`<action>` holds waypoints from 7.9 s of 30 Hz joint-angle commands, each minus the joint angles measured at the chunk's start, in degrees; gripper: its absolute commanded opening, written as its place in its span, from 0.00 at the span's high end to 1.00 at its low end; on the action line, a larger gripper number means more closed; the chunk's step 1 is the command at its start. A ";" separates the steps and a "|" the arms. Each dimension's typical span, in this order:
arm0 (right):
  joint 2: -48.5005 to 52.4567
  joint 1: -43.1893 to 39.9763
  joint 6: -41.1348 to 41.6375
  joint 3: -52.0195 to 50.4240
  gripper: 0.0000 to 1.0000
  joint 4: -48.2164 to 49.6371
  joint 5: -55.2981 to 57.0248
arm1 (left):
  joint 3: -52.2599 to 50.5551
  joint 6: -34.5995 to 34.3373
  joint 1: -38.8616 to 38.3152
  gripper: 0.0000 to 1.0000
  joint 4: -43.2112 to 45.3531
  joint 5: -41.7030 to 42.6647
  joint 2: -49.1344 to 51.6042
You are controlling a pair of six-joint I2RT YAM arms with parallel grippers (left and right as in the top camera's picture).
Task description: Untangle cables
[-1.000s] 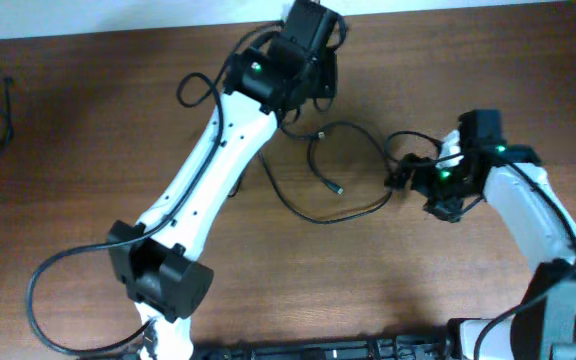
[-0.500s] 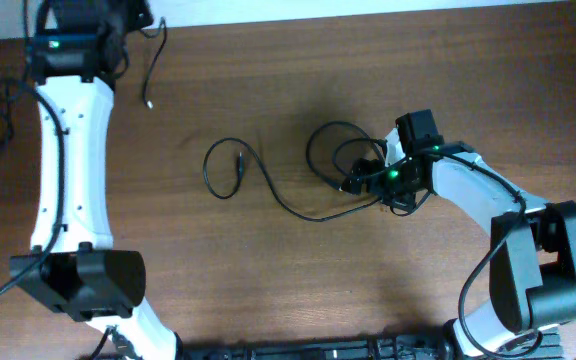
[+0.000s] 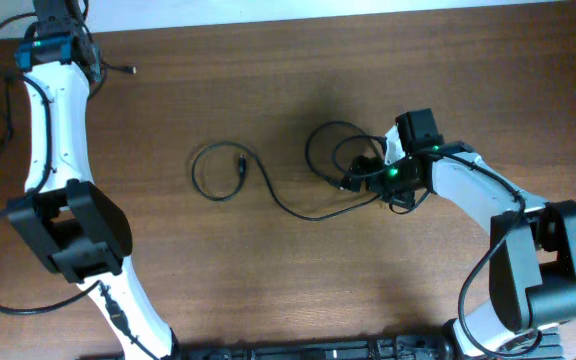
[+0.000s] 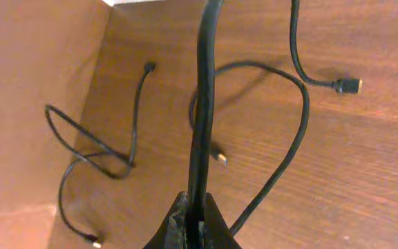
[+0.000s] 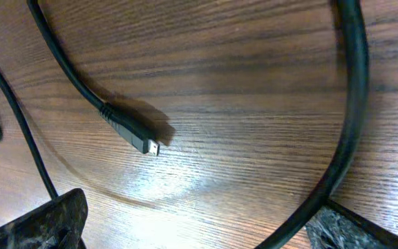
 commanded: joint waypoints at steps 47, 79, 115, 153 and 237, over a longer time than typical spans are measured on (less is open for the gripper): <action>-45.97 -31.52 -10.99 9.88 0.01 -34.69 6.25 | 0.31 -15.39 -34.40 0.09 -35.78 36.30 -9.14; -52.02 -31.52 -10.54 0.17 0.01 -37.40 10.51 | -63.69 4.63 -56.46 1.00 38.84 22.62 -18.21; -32.65 -13.40 -10.51 0.17 0.01 -20.39 -2.82 | -53.70 -13.70 6.14 1.00 21.35 9.99 -54.90; -31.32 -13.40 -10.54 0.17 0.01 -18.08 -1.92 | -41.44 -11.10 10.75 1.00 4.76 7.58 -51.74; -23.93 -13.40 -10.49 0.15 0.01 -7.85 -1.97 | -31.12 -29.18 -1.18 1.00 41.92 16.17 -3.10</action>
